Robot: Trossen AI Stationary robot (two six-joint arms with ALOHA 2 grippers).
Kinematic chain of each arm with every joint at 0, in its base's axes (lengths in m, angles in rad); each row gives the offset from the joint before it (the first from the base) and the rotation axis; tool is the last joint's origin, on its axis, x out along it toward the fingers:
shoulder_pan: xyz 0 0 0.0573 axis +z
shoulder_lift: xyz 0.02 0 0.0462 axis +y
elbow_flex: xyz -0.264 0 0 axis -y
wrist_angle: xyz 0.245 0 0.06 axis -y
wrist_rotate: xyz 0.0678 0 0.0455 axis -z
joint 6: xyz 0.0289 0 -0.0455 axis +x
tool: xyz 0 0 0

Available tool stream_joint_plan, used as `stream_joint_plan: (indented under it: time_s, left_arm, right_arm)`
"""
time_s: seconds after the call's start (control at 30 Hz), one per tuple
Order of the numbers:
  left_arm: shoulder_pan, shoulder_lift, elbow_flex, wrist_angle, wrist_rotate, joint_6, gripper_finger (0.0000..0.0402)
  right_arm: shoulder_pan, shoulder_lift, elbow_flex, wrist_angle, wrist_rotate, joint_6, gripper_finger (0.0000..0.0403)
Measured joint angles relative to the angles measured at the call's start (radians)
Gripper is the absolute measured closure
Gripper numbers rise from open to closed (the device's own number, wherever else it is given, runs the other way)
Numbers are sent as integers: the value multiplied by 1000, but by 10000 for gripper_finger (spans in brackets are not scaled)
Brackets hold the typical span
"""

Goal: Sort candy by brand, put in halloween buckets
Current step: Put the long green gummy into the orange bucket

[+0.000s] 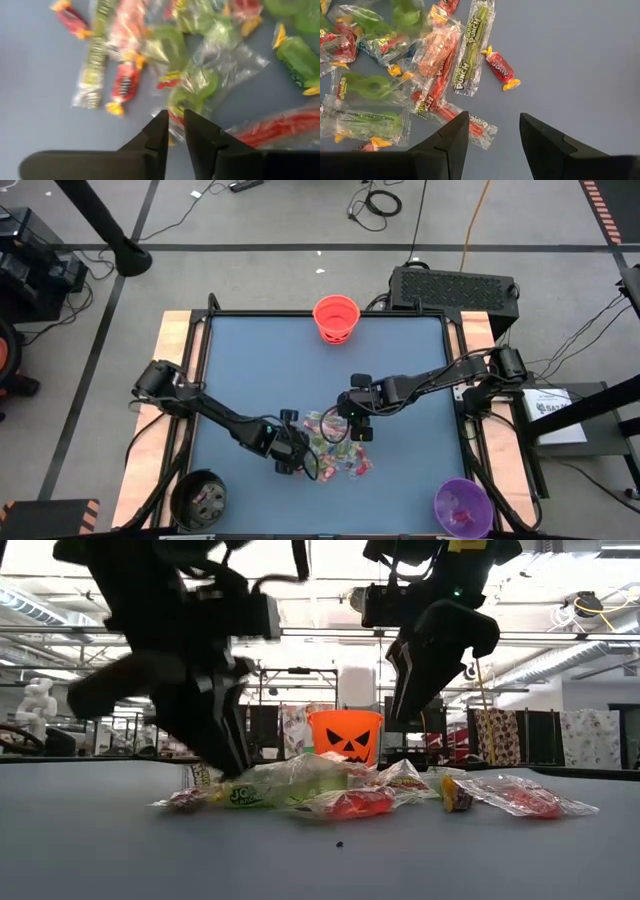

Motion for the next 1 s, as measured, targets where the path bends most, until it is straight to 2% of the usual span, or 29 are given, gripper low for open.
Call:
stream_joint_plan:
  time_s: [0.2,0.33,0.47,0.63,0.77,0.93,1.0]
  left_arm:
    - [11,-47,0,-18,-10,29,365]
    - [38,-47,1,18,-15,74,368]
    - [129,-34,2,71,110,88,364]
    - [225,-34,2,60,109,86,326]
    - [273,-33,2,81,123,154,289]
    - [313,6,2,147,277,234,248]
    - [317,26,2,180,298,275,239]
  right_arm:
    - [1,0,0,58,-2,3,236]
    - [1,0,0,103,-47,-5,236]
    - [1,0,0,77,-53,-5,236]
    - [1,0,0,-14,-51,19,236]
    - [0,-1,0,-68,-48,30,236]
    - [0,-1,0,-79,-48,32,236]
    - [0,0,0,-84,-48,38,236]
